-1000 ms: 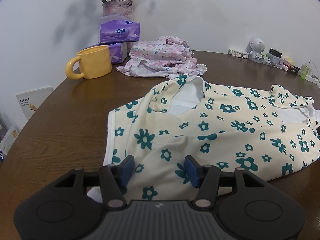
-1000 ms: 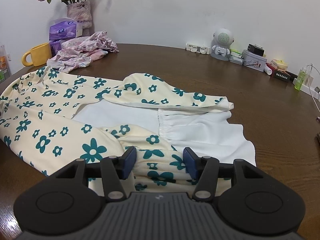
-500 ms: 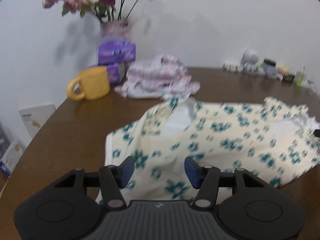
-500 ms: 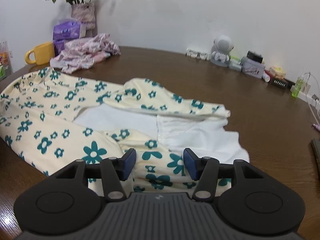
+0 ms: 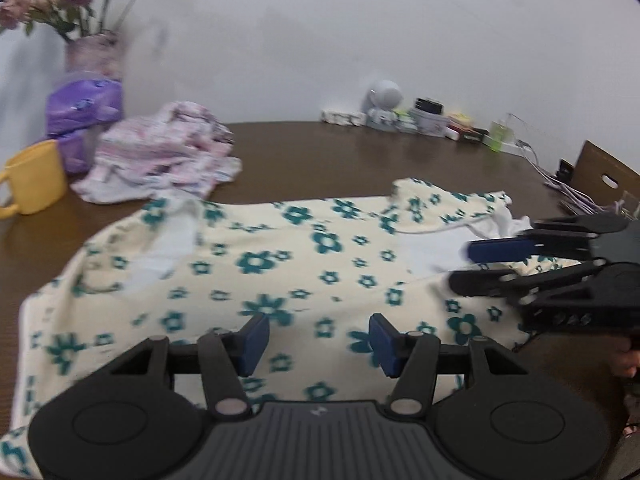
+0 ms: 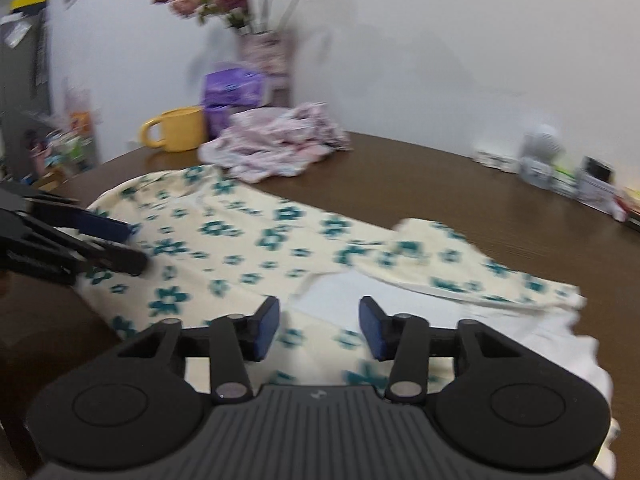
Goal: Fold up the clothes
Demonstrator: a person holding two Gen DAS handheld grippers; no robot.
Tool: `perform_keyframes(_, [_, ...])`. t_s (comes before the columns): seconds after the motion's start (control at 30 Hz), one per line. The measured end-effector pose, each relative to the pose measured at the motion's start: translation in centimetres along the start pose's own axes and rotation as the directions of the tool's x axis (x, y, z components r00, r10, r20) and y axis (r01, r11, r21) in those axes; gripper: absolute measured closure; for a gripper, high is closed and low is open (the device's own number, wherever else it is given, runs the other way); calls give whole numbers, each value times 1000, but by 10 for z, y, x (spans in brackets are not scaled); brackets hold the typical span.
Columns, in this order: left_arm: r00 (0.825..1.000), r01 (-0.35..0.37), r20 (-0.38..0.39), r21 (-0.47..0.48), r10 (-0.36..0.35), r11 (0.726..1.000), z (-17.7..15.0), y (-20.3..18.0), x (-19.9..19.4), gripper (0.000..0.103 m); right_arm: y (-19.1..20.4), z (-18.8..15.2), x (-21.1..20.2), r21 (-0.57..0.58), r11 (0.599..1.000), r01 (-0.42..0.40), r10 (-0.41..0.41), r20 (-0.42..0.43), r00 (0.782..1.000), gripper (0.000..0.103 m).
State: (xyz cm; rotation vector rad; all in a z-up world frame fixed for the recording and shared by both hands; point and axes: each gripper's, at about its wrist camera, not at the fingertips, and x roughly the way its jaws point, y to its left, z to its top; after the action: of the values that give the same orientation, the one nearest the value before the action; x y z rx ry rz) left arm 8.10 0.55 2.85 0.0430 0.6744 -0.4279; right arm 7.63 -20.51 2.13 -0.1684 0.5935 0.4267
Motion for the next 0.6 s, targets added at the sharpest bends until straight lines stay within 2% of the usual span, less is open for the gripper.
perform_keyframes(0.1, [1000,16,-3,-11,-16,1000,0,-4,9,51,15,4,12,-27,999,-44,44,-17,999,70])
perform_keyframes(0.17, [1000,20,-8,-16,-20,1000,0,-6,13,57,23,6,18,-43,997,-57,55,-28,998,73])
perform_keyframes(0.23, [1000,21,-14,-19,-21,1000,0,-7,17,57,28,6,23,-53,996,-66,64,-39,997,77])
perform_keyframes(0.37, [1000,14,-12,-20,-14,1000,-1,-6,20,55,33,1,32,-55,996,-72,68,-73,995,79])
perform_keyframes(0.6, [1000,3,15,-13,-3,1000,-6,-9,20,53,36,-7,30,-73,996,-43,41,-31,999,79])
